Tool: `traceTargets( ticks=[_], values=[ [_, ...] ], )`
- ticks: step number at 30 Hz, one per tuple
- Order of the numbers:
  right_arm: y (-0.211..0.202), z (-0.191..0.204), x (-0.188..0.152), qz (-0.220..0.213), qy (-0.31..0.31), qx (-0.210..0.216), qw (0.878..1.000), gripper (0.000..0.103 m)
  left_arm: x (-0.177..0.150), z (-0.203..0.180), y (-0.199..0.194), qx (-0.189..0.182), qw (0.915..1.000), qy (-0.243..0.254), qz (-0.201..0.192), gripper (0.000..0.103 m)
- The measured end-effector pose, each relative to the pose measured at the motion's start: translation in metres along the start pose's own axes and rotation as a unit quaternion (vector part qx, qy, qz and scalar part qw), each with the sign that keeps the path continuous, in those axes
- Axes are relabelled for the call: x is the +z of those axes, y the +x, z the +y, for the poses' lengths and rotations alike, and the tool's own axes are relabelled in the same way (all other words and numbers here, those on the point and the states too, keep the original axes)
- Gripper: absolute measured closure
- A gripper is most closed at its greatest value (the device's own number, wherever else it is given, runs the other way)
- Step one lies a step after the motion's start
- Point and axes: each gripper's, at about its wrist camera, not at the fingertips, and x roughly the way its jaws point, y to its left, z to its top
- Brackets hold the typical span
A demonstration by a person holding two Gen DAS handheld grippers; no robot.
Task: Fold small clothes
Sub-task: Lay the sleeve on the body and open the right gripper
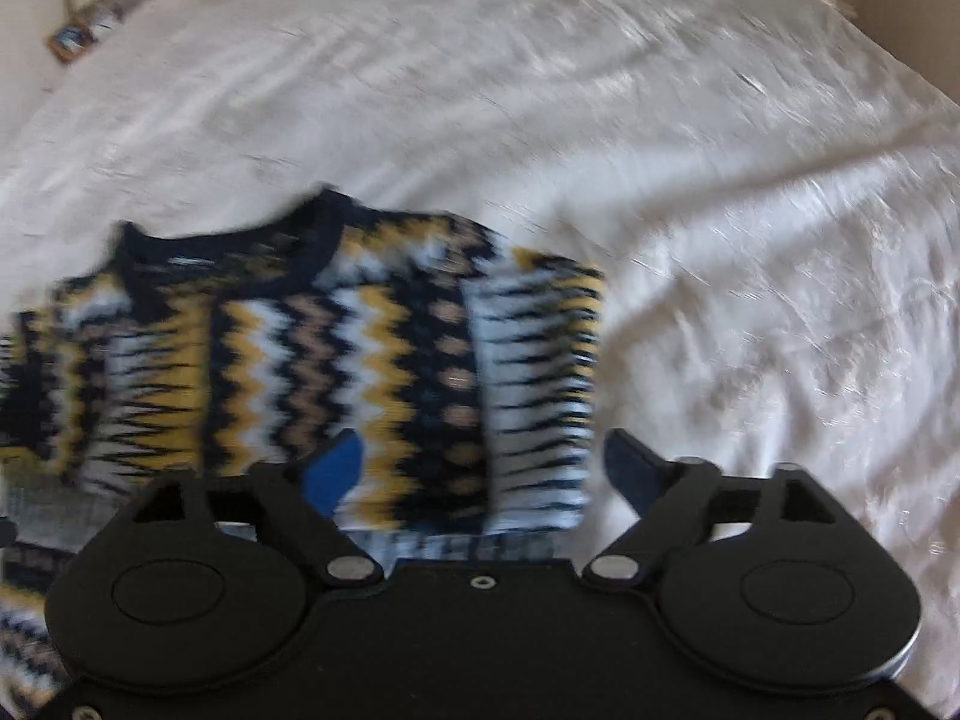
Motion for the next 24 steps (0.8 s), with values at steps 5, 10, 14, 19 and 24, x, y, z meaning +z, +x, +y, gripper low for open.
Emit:
traceTargets(
  ticks=[5,10,14,19,24],
  values=[
    [-0.022,0.037,-0.012,-0.01,-0.021,0.056,0.998,0.001,-0.004,0.044,-0.032,0.051,0.997,-0.038,-0.044,0.024],
    [-0.029,0.073,-0.035,0.028,-0.036,0.101,0.994,0.0,-0.003,0.096,-0.054,0.102,0.9878,-0.088,-0.079,0.024],
    [-0.039,0.1,-0.055,0.04,-0.057,0.117,0.991,0.0,0.006,0.138,-0.066,0.132,0.9793,-0.116,-0.099,0.024],
    [-0.049,0.124,-0.067,0.046,-0.073,0.131,0.988,0.001,0.016,0.188,-0.069,0.157,0.9672,-0.164,-0.115,0.024],
    [-0.054,0.145,-0.068,0.046,-0.08,0.133,0.987,0.0,0.021,0.232,-0.066,0.171,0.9565,-0.204,-0.118,0.024]
  ],
)
